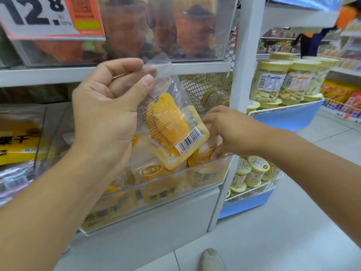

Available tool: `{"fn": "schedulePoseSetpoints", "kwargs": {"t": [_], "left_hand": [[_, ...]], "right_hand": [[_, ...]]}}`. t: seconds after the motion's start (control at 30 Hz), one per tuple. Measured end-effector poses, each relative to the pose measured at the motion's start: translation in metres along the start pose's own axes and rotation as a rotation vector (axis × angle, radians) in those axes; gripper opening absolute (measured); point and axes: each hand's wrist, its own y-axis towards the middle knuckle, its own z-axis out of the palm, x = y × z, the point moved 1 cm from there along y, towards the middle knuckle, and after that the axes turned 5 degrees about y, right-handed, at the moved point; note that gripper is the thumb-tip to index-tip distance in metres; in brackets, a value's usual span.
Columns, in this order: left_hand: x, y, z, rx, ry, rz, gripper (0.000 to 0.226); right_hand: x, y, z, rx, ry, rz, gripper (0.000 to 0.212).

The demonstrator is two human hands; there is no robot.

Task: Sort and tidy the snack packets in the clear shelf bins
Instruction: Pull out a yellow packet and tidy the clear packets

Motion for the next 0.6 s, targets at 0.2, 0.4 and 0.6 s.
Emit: {"fn": "schedulePoseSetpoints", "kwargs": {"t": [0.2, 0.4, 0.6], "left_hand": [[-0.011, -0.011, 0.015, 0.111, -0.109, -0.009, 0.021], [-0.025, -0.014, 0.038, 0.185, -0.108, 0.174, 0.022], [0.002, -0.008, 0.029, 0.407, 0.612, 0.122, 0.087]], "right_hand": [[0.001, -0.023, -0.025, 0.053, 0.433, -0.073, 0.024], [0.041, -0.025, -0.049, -0.185, 0.93, -0.268, 0.035], [0.003, -0.028, -0.039, -0.174, 0.683, -0.051, 0.014]]}}
